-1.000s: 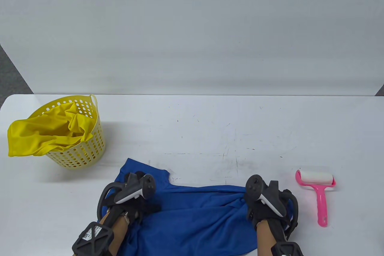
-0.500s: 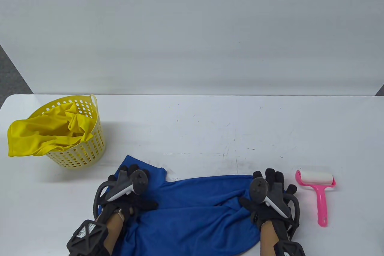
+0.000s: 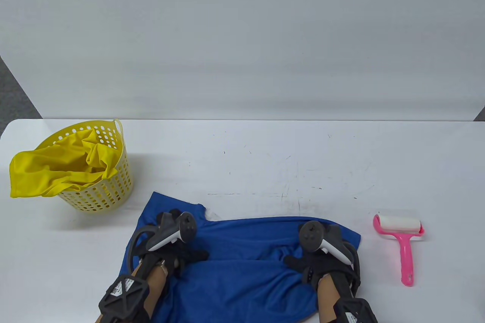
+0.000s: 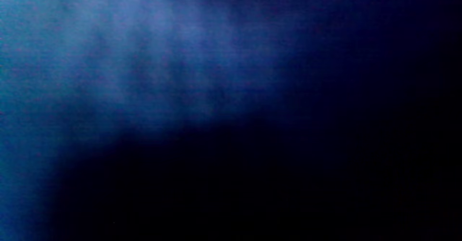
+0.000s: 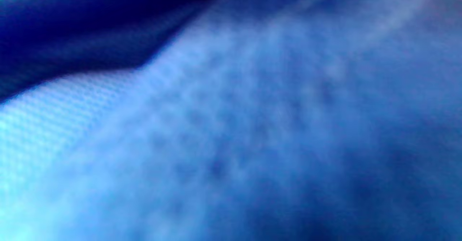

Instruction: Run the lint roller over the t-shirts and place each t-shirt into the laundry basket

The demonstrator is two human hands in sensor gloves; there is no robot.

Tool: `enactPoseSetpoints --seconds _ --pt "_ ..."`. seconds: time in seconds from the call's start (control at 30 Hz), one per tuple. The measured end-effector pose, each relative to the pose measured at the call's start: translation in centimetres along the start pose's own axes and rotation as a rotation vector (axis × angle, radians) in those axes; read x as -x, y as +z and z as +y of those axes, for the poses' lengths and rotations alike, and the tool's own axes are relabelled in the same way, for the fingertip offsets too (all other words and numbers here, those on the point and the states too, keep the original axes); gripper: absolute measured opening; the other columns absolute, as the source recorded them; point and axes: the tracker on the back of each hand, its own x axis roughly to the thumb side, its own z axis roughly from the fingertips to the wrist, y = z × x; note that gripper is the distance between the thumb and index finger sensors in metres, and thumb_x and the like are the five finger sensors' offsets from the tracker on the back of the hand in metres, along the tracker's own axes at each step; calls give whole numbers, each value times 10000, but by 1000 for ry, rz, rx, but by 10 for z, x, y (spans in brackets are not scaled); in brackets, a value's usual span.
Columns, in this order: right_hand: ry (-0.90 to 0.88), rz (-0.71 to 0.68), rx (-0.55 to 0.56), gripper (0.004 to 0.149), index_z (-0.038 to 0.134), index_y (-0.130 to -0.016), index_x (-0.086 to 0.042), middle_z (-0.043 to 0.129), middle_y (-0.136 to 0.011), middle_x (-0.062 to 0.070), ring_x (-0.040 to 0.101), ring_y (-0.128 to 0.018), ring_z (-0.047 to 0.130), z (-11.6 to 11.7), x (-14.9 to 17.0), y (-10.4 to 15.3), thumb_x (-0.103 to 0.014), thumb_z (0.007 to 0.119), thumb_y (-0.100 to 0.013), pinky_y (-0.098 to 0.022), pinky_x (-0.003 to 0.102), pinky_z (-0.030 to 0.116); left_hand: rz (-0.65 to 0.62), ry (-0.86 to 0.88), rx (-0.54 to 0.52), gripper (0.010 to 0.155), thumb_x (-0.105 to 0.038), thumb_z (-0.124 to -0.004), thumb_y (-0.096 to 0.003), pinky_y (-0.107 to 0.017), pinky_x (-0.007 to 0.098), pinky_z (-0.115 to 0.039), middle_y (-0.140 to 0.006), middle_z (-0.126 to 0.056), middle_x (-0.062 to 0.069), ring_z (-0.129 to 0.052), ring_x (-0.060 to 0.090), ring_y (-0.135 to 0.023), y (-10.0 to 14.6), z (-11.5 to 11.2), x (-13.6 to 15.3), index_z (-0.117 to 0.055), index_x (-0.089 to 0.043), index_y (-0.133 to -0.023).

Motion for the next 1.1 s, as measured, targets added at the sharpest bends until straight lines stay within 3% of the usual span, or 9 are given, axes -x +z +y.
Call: enactPoseSetpoints --seconds 0.1,0.13,0.2,0.33,0.4,0.5,0.63,0.87,1.1 --pt "56 -4 211 843 72 -992 -216 23 -1058 236 550 -951 70 -24 -12 24 -584 618 -465 -565 797 141 -38 -20 -125 1062 -801 -661 -347 -782 741 -353 -1224 -108 161 -231 518 -1158 30 26 1 -112 -320 -1119" --pt "52 -8 261 802 253 -1037 -162 186 -1083 277 580 -958 229 -33 -23 37 -571 636 -463 -573 799 241 -50 -31 -158 1032 -791 -690 -355 -776 733 -424 -1253 -263 145 -393 502 -1166 40 35 0 -212 -322 -1139" --pt "44 -37 238 744 504 -1031 -102 495 -1071 309 598 -928 524 -39 -41 57 -563 649 -465 -570 792 441 -70 -53 -154 971 -772 -757 -350 -733 725 -560 -1220 -597 140 -684 491 -1099 62 49 -2 -458 -298 -1143" --pt "74 -141 31 753 832 -875 -20 927 -849 324 576 -664 948 -18 -80 77 -611 681 -435 -396 687 803 -101 -221 16 1022 -783 -853 -252 -639 699 -726 -1126 -821 210 -910 530 -951 86 33 -8 -672 -250 -1104" --pt "187 -104 -43 784 809 -882 -7 924 -836 329 564 -606 986 -2 -92 68 -631 682 -423 -336 634 870 -92 -290 71 1050 -782 -877 -228 -617 708 -748 -1136 -790 238 -899 570 -948 88 14 -8 -669 -251 -1109" --pt "349 -45 -83 852 676 -921 33 759 -880 373 580 -585 966 15 -104 58 -647 688 -407 -296 610 903 -69 -342 101 1157 -786 -853 -242 -634 722 -720 -1187 -527 286 -773 628 -992 83 -11 -5 -382 -229 -1139" --pt "388 -16 -176 966 332 -944 80 375 -945 447 714 -699 657 33 -104 35 -641 685 -407 -372 715 809 -30 -307 93 1178 -808 -776 -240 -689 727 -641 -1211 -360 249 -613 628 -1053 59 -10 3 -229 -256 -1126" --pt "283 56 -147 933 126 -969 -64 101 -1010 319 687 -843 319 9 -69 -9 -619 607 -394 -541 804 495 -9 -158 82 1161 -813 -751 -223 -766 689 -524 -1226 -180 159 -387 595 -1100 3 9 7 -143 -357 -1101" --pt "240 96 -101 889 154 -977 -137 111 -1035 248 645 -873 313 -16 -51 -45 -598 623 -379 -569 780 475 16 -131 58 1151 -801 -745 -217 -773 684 -519 -1233 -187 126 -367 567 -1121 -27 25 -5 -153 -368 -1104"
